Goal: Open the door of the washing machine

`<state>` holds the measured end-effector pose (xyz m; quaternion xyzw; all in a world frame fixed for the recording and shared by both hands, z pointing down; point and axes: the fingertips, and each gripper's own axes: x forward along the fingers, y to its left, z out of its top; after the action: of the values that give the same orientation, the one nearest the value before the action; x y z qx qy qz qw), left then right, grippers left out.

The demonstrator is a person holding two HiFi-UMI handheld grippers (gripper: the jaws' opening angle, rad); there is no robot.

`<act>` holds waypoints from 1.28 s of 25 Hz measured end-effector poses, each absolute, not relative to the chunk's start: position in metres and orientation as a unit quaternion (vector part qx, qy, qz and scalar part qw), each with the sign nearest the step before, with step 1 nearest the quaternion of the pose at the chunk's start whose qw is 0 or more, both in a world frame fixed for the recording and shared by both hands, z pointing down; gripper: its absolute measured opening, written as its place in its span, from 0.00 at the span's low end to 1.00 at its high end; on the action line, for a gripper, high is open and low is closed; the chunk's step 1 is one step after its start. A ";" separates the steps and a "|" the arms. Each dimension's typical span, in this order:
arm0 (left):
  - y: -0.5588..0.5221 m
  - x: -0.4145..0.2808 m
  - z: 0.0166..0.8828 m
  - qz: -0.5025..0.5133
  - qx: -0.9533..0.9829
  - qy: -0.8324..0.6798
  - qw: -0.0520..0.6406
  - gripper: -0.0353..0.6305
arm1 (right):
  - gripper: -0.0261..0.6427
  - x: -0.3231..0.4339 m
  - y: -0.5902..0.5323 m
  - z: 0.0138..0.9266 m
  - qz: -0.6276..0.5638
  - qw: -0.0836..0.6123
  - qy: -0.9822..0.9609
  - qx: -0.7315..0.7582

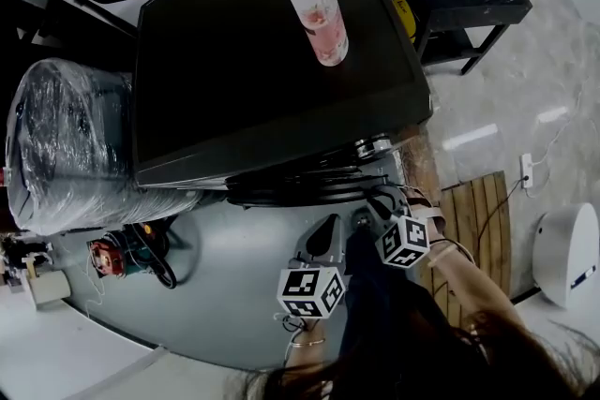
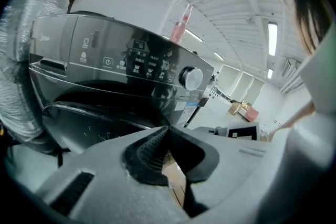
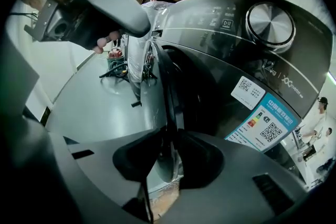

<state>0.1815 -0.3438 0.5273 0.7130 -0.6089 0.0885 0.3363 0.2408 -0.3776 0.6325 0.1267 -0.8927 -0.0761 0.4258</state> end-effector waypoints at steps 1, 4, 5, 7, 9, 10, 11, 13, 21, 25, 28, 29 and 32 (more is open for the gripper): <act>-0.339 0.183 0.527 0.089 0.712 -0.610 0.336 0.08 | 0.18 0.242 -0.373 0.633 -0.076 0.425 -0.893 0.126; -0.325 0.186 0.525 0.088 0.708 -0.615 0.335 0.08 | 0.18 0.245 -0.361 0.632 -0.075 0.421 -0.895 0.125; -0.320 0.186 0.525 0.087 0.707 -0.617 0.335 0.08 | 0.17 0.246 -0.357 0.632 -0.074 0.420 -0.896 0.126; -0.311 0.186 0.523 0.084 0.705 -0.621 0.331 0.08 | 0.17 0.247 -0.348 0.632 -0.072 0.418 -0.897 0.126; -0.303 0.186 0.521 0.082 0.705 -0.625 0.326 0.08 | 0.17 0.248 -0.340 0.633 -0.072 0.416 -0.898 0.126; -0.299 0.186 0.520 0.083 0.704 -0.627 0.323 0.08 | 0.17 0.248 -0.336 0.633 -0.071 0.415 -0.898 0.128; -0.296 0.186 0.518 0.083 0.704 -0.628 0.320 0.08 | 0.17 0.249 -0.332 0.633 -0.070 0.413 -0.899 0.130; -0.289 0.184 0.516 0.082 0.701 -0.634 0.317 0.08 | 0.17 0.249 -0.327 0.633 -0.067 0.410 -0.900 0.134; -0.248 0.171 0.519 0.081 0.670 -0.660 0.331 0.08 | 0.16 0.250 -0.297 0.635 -0.050 0.401 -0.905 0.137; -0.236 0.165 0.521 0.080 0.664 -0.664 0.335 0.08 | 0.15 0.249 -0.283 0.635 -0.043 0.393 -0.907 0.143; -0.226 0.160 0.522 0.074 0.661 -0.665 0.339 0.08 | 0.15 0.248 -0.270 0.636 -0.036 0.388 -0.908 0.151; -0.222 0.159 0.522 0.074 0.664 -0.663 0.338 0.08 | 0.15 0.247 -0.266 0.635 -0.034 0.387 -0.908 0.154; -0.212 0.156 0.522 0.071 0.665 -0.660 0.341 0.08 | 0.15 0.247 -0.253 0.636 -0.027 0.386 -0.908 0.163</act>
<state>0.1557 -0.2117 0.5217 0.6654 -0.6603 0.0712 0.3409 0.2466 -0.2527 0.6362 0.1632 -0.9077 -0.0272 0.3857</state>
